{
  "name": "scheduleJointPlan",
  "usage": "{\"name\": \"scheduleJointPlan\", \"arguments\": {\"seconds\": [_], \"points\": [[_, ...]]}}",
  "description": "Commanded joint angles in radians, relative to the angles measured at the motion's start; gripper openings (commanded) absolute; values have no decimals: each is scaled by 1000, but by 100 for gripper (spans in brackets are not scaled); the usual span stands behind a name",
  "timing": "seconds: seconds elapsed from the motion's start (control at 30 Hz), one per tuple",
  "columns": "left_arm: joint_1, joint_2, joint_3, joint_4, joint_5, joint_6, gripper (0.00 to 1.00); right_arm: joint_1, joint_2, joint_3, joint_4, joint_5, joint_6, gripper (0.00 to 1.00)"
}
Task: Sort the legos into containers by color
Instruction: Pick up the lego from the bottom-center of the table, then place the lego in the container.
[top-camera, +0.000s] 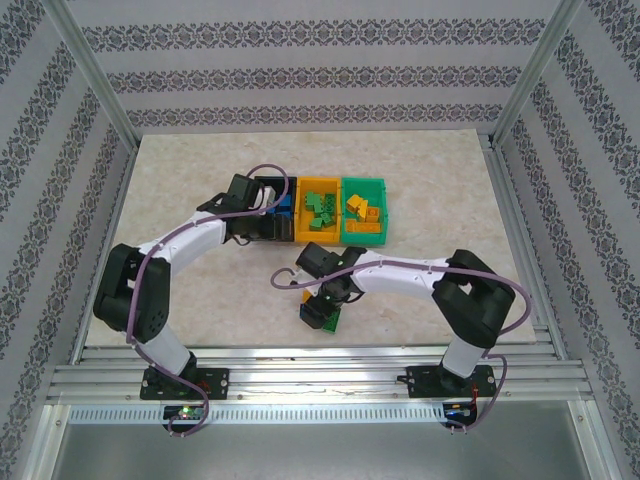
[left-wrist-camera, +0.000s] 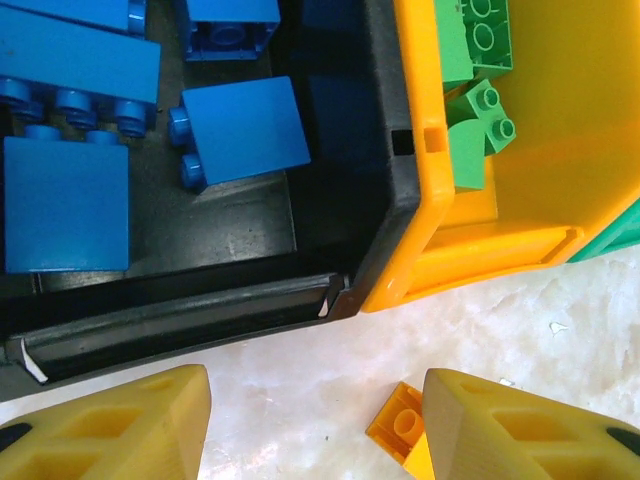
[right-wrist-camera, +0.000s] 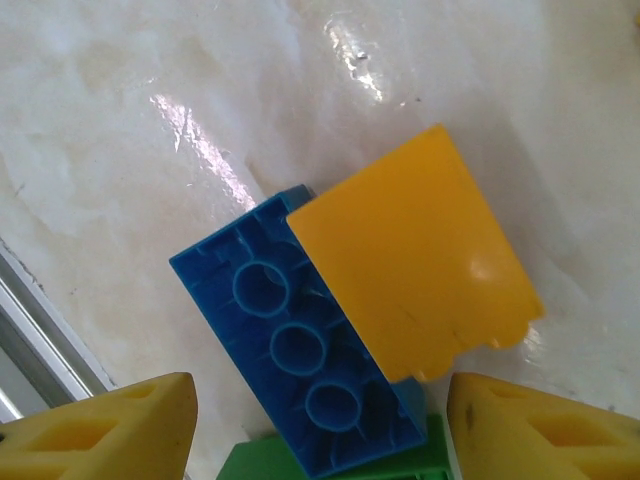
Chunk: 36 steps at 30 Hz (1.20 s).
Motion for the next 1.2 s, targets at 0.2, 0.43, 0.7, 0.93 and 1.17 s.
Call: {"name": "scheduleJointPlan", "arguments": {"seconds": [0.2,0.43,0.7,0.93,1.17], "points": [[34,-78,-69,43,-22,-25,58,21,101,87,-35,12,-43,53],[42,-98,-94,57,-16,-31,58,19,87,112,-43,25,-55,36],[66,-133,-129,65,-23,-32,58,-36,9,133,20,-39,-26,36],[108,-182,-172,74,-21,-33,58,-152,-70,104,147,-253,66,37],[163,-237,-219,83,-15,-39,58,-231,-48,171,230,-314,178,38]]}}
